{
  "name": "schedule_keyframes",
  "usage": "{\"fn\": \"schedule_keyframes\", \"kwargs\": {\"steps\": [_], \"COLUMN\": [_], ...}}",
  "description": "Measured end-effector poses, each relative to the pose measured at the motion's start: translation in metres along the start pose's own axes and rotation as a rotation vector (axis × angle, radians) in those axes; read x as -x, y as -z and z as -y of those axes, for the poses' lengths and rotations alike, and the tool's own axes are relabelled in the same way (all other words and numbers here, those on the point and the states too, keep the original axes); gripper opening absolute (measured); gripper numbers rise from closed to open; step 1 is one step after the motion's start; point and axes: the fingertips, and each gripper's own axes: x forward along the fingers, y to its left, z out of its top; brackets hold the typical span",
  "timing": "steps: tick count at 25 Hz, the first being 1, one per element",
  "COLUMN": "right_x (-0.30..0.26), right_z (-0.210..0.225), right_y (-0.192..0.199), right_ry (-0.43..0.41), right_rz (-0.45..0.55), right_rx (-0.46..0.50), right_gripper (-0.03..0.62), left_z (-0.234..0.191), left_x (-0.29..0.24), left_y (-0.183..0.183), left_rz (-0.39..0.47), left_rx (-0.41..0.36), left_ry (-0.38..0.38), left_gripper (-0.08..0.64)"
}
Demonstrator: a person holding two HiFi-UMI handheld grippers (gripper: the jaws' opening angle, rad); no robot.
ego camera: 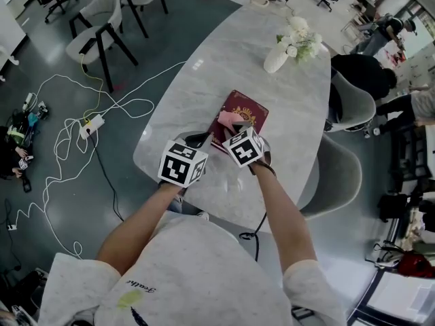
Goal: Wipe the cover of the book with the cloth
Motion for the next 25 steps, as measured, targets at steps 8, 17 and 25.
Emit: {"fn": "schedule_keyframes", "kwargs": {"steps": [8, 17, 25], "right_x": [0.002, 0.005, 0.007], "right_z": [-0.009, -0.019, -0.025], "right_y": [0.003, 0.002, 0.003], "right_ry": [-0.017, -0.036, -0.054], "right_rz": [0.006, 0.010, 0.016], "right_rx": [0.013, 0.030, 0.042], "right_gripper": [0.018, 0.018, 0.018], "left_z": [0.002, 0.004, 0.007], "left_x": [0.005, 0.012, 0.014], "left_y": [0.006, 0.010, 0.013], "left_rz": [0.004, 0.010, 0.012], "left_rx": [0.006, 0.012, 0.015], "left_ry": [-0.014, -0.030, -0.042], "left_gripper": [0.006, 0.006, 0.006]}}
